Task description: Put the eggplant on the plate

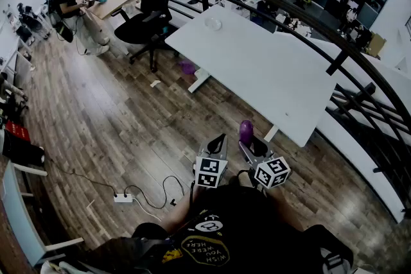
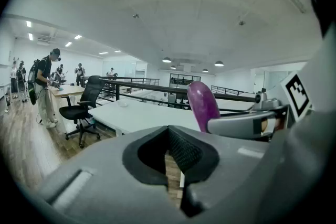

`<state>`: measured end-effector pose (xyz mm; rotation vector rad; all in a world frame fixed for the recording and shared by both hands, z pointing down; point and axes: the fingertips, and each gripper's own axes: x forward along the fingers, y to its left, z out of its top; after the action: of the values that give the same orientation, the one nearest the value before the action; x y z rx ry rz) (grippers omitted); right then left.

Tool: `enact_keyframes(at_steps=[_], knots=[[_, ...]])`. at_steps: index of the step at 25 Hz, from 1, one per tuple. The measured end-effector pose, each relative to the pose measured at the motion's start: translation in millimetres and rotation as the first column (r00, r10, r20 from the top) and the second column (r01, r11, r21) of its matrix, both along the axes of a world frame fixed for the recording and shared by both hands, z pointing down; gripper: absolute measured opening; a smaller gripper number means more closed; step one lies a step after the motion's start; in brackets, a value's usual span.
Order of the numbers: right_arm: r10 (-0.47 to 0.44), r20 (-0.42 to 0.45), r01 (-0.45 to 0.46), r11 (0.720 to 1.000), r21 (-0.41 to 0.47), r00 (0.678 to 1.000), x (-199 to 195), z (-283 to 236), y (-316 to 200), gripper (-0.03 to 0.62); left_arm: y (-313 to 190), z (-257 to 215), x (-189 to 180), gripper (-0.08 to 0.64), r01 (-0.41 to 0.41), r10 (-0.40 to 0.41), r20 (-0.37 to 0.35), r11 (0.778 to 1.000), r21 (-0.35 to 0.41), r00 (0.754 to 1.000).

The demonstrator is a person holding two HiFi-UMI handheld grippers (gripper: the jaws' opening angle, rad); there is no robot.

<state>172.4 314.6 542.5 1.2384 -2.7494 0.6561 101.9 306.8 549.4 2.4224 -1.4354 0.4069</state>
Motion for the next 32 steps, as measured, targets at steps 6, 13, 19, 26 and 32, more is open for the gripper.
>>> enact_keyframes(at_steps=[6, 13, 19, 26, 32], knots=[[0.006, 0.007, -0.006, 1.000, -0.011, 1.000, -1, 4, 0, 0.196, 0, 3, -3, 0.005, 0.003, -0.003, 0.001, 1.000, -0.001, 1.000], [0.002, 0.025, -0.002, 1.000, -0.017, 1.000, -9, 2, 2, 0.196, 3, 4, -12, 0.005, 0.004, -0.004, 0.001, 1.000, -0.007, 1.000], [-0.013, 0.043, 0.014, 1.000, -0.026, 0.999, -23, 3, 3, 0.196, 6, 7, -26, 0.005, 0.016, -0.016, -0.006, 1.000, -0.017, 1.000], [-0.003, 0.047, 0.005, 0.999, -0.044, 0.999, -42, 4, 2, 0.196, 9, 2, -50, 0.005, 0.026, -0.026, -0.016, 1.000, -0.004, 1.000], [0.027, 0.045, -0.024, 0.998, -0.065, 0.999, -63, 6, 8, 0.196, 17, 10, -75, 0.005, 0.021, -0.023, -0.052, 0.999, -0.031, 0.998]])
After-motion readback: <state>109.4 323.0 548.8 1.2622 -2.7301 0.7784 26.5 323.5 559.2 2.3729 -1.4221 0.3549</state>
